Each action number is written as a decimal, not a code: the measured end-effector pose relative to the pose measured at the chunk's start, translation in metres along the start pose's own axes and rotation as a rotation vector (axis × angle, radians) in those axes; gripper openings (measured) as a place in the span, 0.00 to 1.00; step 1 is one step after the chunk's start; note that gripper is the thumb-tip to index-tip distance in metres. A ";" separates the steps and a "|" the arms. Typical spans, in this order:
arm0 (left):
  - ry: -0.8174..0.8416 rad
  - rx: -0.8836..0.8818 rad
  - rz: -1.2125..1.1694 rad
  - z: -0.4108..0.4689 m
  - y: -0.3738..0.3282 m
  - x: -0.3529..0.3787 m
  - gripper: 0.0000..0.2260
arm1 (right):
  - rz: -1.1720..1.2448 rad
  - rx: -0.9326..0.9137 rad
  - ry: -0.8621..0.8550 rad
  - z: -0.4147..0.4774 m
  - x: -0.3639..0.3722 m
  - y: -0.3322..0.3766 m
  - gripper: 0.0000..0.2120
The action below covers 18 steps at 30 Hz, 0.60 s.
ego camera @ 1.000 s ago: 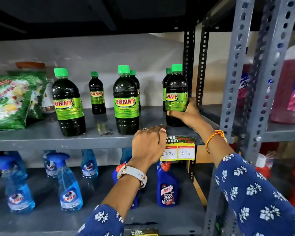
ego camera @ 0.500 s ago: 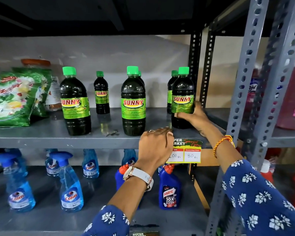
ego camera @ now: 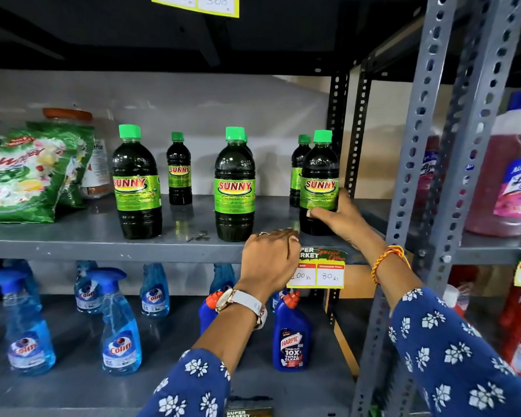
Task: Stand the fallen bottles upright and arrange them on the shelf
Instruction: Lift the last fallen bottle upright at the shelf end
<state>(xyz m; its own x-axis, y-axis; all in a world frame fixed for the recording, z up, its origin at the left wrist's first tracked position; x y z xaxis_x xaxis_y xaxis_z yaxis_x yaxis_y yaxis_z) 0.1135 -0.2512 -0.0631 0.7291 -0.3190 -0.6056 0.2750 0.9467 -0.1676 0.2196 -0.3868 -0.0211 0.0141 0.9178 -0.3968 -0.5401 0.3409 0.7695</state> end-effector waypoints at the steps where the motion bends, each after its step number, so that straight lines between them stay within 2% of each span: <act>1: 0.004 0.000 -0.005 0.000 -0.001 -0.001 0.12 | 0.014 -0.001 0.009 -0.003 -0.002 0.001 0.31; 6: 0.009 0.021 0.025 -0.002 -0.006 -0.003 0.12 | 0.029 -0.009 0.018 -0.022 -0.014 0.005 0.24; 18: 0.028 0.013 0.035 -0.001 -0.001 -0.003 0.14 | 0.046 -0.022 0.046 -0.030 -0.014 0.011 0.23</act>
<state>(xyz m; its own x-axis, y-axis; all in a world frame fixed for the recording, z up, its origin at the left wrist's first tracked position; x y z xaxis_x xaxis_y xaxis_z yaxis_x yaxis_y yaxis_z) 0.1103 -0.2515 -0.0616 0.7208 -0.2847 -0.6321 0.2580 0.9565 -0.1366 0.1884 -0.4015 -0.0219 -0.0491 0.9220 -0.3841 -0.5578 0.2937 0.7763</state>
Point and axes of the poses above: each hand's wrist, its own z-axis towards the middle knuckle, its own x-axis out of the palm, y = z × x, the point moved 3 cm from there along z, towards the middle knuckle, and after that the axes turned 2 degrees about -z, right-handed, at the moved point
